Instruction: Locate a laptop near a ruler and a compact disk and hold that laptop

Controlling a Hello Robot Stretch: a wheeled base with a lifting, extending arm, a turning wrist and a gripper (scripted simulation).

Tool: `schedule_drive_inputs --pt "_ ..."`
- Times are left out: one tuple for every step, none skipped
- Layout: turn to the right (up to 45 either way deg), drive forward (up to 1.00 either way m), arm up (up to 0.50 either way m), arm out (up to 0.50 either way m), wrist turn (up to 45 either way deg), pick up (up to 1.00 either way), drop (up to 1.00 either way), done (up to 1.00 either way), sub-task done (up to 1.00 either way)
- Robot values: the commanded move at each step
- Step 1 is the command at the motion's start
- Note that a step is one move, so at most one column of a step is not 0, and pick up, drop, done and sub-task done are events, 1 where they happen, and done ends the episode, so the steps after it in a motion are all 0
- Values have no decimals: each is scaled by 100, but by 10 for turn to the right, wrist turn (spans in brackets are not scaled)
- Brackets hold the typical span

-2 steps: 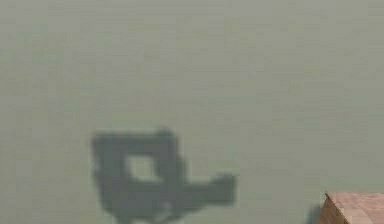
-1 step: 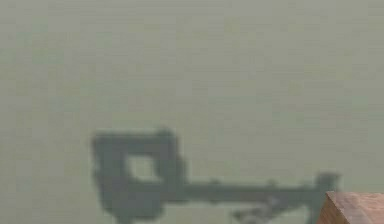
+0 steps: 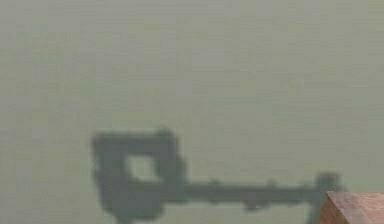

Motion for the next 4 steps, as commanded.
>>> schedule_drive_inputs --pt "0 0 0 0 450 0 0 0 0" --pt "0 0 0 0 450 0 0 0 0" --pt "0 0 0 0 450 0 0 0 0" --pt "0 0 -10 0 0 0 0 0 0"
